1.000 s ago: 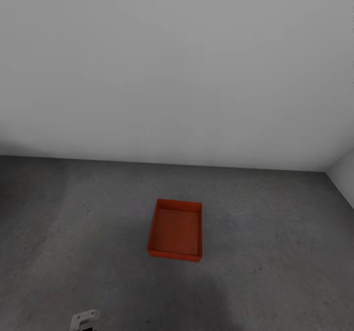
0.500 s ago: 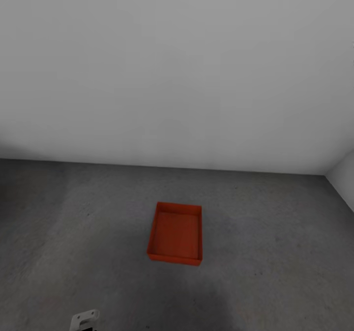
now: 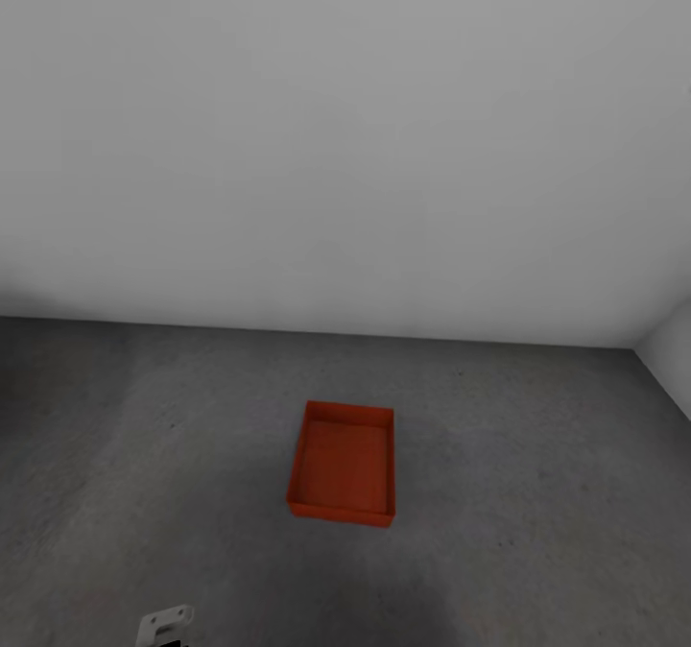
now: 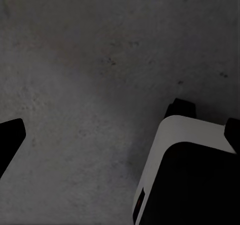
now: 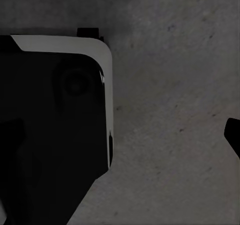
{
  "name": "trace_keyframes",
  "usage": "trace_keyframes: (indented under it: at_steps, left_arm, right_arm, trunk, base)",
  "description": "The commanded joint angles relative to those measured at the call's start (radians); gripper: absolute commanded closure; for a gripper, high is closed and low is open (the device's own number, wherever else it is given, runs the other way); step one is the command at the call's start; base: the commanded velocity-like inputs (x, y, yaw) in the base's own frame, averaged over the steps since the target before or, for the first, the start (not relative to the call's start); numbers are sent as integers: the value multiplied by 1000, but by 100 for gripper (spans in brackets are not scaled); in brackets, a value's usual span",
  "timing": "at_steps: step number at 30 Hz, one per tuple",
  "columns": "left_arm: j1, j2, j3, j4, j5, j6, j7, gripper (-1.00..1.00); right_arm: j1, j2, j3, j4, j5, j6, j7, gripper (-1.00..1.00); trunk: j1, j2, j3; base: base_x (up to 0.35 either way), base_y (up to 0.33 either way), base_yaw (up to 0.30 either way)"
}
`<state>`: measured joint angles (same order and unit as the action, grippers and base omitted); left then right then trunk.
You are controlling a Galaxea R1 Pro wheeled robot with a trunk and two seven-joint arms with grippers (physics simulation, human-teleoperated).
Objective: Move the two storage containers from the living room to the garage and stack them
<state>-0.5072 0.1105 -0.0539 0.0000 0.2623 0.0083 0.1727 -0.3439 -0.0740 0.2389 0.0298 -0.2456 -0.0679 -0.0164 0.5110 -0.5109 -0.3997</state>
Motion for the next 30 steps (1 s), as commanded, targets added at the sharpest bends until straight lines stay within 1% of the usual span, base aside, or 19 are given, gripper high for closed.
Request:
trace_keyframes:
  at_steps: [1,22,30]
  left_arm:
    - [-1,0,-6,0,8,1,2,-100]
    - [-1,0,-6,0,8,1,2,-100]
    - [-1,-1,-7,-1,2,1,2,-100]
  right_arm:
    - [-1,0,8,3,-9,-6,-1,-100]
    - [-1,0,10,3,-9,-6,-1,-100]
    - [-1,0,9,3,-9,-6,-1,-100]
  trunk:
    - [0,-1,0]
    - [0,-1,33]
    - [0,-1,46]
  base:
    - [0,0,0]
    - [0,0,0]
    - [0,0,0]
